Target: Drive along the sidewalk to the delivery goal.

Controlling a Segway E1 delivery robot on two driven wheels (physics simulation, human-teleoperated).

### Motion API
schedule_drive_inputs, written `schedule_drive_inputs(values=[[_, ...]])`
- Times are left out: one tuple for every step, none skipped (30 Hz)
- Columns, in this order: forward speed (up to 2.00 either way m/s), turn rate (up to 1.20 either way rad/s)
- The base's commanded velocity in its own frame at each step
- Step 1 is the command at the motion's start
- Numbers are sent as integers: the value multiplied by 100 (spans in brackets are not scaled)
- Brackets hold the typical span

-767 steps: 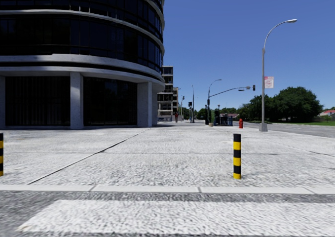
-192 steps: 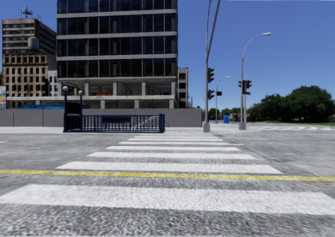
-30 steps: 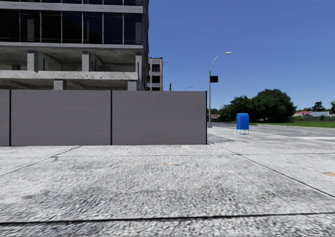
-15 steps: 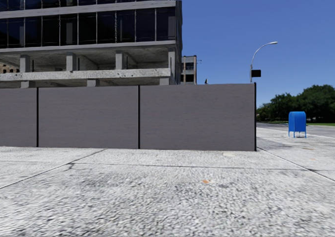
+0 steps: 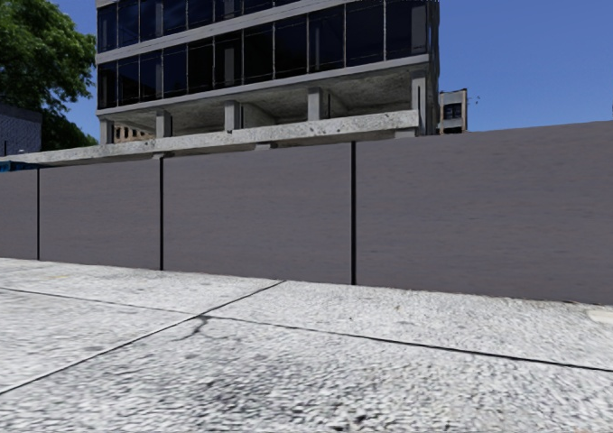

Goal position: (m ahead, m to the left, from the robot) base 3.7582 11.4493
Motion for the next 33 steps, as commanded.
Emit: schedule_drive_inputs(values=[[191,69],[191,69],[191,69],[191,69],[191,69],[191,69],[191,69],[191,69],[191,69],[191,69],[191,69],[191,69],[191,69],[191,69],[192,69],[192,69],[192,69],[192,69],[192,69],[192,69],[192,69],[192,69],[192,69],[192,69],[191,69],[191,69],[191,69],[191,69],[191,69],[191,69],[191,69],[191,69],[191,69]])
